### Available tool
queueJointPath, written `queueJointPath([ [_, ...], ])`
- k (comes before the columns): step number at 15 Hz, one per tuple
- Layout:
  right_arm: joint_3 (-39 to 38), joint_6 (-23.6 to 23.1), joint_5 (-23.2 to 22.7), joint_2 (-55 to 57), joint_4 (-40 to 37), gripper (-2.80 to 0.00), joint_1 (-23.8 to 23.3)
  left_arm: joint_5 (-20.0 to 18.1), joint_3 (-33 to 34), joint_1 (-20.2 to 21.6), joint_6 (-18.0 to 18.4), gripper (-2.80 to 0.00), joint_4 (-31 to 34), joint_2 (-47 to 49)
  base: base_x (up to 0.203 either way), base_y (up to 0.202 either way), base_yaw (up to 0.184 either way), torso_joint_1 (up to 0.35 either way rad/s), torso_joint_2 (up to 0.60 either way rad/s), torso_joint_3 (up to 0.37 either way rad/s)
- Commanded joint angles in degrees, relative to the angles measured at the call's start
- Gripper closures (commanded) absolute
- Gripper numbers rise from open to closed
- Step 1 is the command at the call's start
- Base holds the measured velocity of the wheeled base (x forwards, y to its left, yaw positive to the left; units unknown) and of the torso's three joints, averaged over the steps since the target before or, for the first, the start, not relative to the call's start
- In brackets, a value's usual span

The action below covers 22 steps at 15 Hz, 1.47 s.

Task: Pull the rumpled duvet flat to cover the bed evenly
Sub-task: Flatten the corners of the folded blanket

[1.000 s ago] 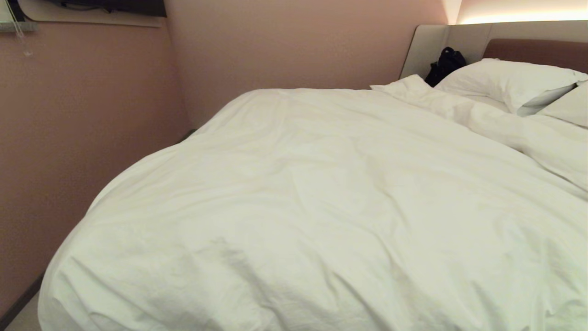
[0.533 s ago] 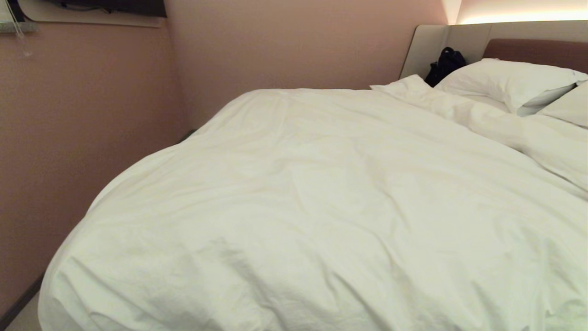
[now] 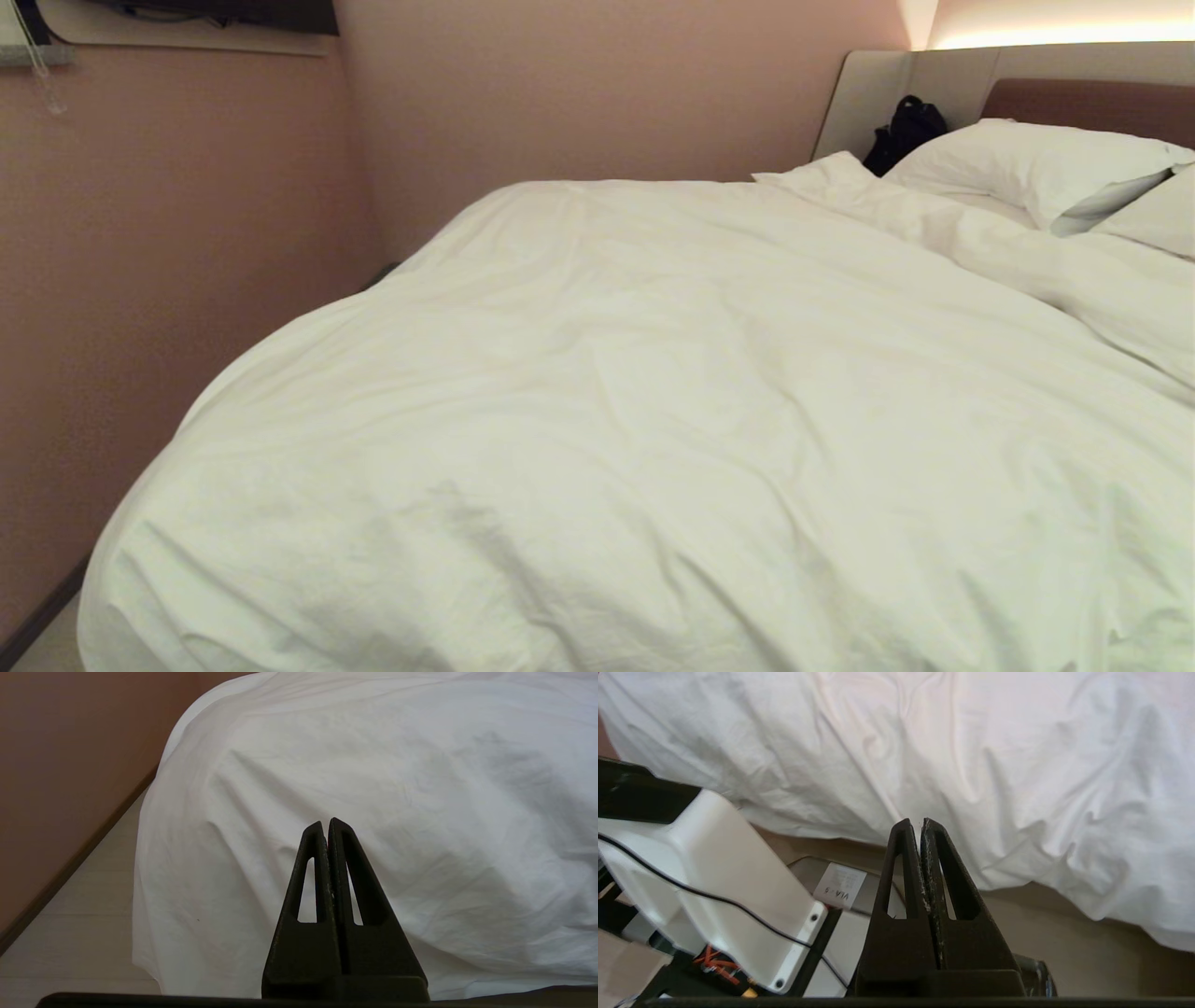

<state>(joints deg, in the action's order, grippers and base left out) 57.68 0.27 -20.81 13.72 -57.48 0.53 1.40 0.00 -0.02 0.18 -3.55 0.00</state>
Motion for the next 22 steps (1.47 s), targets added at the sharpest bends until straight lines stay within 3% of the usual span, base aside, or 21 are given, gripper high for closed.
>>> queueJointPath([
  [1,-2.0,0.1,1.3,-2.8,4.4,0.00,1.0,0.0,0.0,0.1,0.0,0.00,-0.1,0.0,0.000,0.000,0.000,0.000,0.00,0.000],
  [4,-10.0,0.0,6.1,-11.7,14.5,0.00,0.0,0.0,0.0,0.0,0.0,0.00,-0.1,0.0,0.000,0.000,0.000,0.000,0.00,0.000],
  [7,-22.1,0.0,18.1,-13.5,32.1,0.00,-0.1,0.0,0.0,0.0,0.0,0.00,-0.1,0.0,0.000,0.000,0.000,0.000,0.00,0.000],
  [9,-31.8,-0.3,21.5,-13.6,45.4,0.00,-0.2,0.0,0.0,0.0,0.0,0.00,-0.1,0.0,0.000,0.000,0.000,0.000,0.00,0.000],
  [11,-40.1,-0.8,22.7,-13.6,53.2,0.00,-0.2,0.0,0.0,0.0,0.0,0.00,-0.1,0.0,0.000,0.000,0.000,0.000,0.00,0.000],
  [19,-57.0,-1.3,21.4,-13.6,57.0,0.00,-0.2,0.0,0.0,0.0,0.0,0.00,-0.1,0.0,0.000,0.000,0.000,0.000,0.00,0.000],
  [22,-57.7,-1.4,20.9,-13.7,57.3,0.00,-0.2,0.0,0.0,0.0,0.0,0.00,-0.1,0.0,0.000,0.000,0.000,0.000,0.00,0.000],
])
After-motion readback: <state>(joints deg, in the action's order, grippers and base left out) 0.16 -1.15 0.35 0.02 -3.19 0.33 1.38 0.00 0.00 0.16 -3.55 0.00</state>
